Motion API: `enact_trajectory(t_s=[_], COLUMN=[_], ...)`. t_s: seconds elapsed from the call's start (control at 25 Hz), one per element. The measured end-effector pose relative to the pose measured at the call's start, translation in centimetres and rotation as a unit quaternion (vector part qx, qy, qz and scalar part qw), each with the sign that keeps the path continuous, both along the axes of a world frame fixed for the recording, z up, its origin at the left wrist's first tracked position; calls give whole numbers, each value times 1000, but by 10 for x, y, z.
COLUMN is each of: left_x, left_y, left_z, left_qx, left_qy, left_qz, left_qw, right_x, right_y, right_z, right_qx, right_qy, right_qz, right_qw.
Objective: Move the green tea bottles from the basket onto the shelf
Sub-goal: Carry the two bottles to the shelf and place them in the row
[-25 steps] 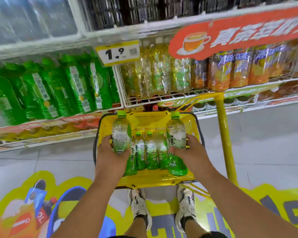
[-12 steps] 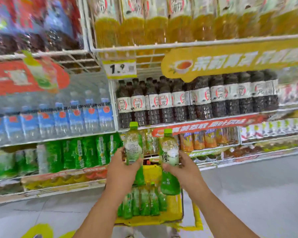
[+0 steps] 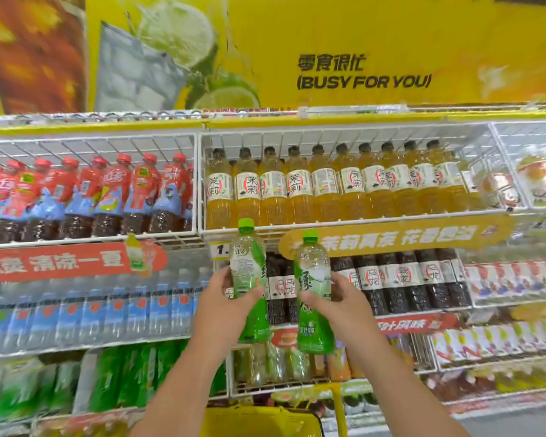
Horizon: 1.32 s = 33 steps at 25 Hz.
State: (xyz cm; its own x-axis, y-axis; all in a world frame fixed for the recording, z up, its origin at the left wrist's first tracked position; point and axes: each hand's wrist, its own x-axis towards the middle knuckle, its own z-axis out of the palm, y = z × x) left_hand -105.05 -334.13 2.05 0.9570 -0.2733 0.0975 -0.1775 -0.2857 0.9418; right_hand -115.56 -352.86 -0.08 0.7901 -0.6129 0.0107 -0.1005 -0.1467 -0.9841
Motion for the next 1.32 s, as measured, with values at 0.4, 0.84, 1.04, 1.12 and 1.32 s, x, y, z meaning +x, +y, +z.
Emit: enact_trajectory(t_s=[0.4, 0.84, 1.04, 1.12, 1.32], left_x=[-11, -35, -31, -29, -27], left_y=[-17, 42, 124, 168, 314], left_z=[61, 68, 68, 69, 66], left_qx=[-9, -24, -31, -40, -17], left_qy=[-19, -7, -6, -12, -22], left_qz=[42, 124, 171, 196, 255], left_qw=[999, 992, 985, 980, 967], right_x=[1, 14, 36, 46, 78], right_y=[-30, 21, 94, 140, 285], right_z=[67, 83, 86, 87, 87], right_qx=[-12, -20, -41, -43, -57], right_qy=[-62, -68, -52, -58, -61], right_qz=[59, 160, 201, 216, 276], right_qw=[996, 985, 977, 974, 957])
